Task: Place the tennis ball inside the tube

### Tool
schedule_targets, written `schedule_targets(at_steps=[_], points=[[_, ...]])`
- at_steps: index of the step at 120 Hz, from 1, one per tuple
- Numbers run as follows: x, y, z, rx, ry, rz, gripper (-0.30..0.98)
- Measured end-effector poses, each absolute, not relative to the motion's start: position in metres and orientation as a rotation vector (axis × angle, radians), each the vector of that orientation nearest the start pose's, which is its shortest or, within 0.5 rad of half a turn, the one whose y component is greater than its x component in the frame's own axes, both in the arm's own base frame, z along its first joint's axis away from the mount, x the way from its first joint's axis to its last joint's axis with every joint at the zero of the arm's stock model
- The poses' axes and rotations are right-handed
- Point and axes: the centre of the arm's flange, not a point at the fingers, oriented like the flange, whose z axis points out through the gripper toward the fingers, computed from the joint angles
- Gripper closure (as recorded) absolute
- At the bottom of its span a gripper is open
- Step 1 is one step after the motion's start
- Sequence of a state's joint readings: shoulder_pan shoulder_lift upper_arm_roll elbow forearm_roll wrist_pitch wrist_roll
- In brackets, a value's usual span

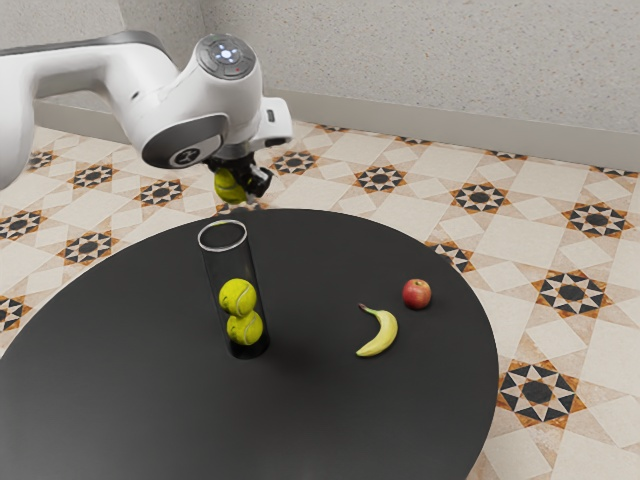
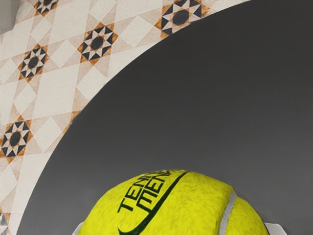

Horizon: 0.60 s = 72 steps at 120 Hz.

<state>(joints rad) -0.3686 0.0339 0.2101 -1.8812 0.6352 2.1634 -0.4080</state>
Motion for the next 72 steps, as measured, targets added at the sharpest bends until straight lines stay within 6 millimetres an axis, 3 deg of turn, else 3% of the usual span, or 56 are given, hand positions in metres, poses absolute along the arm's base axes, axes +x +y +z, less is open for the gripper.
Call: schedule_targets(at_steps=[30,72], points=[[0.587,-0.048,0.526,-2.602,-0.003,-0.474,0.56],[0.575,-0.053,0.526,-2.589,-0.062,-0.372,0.56]])
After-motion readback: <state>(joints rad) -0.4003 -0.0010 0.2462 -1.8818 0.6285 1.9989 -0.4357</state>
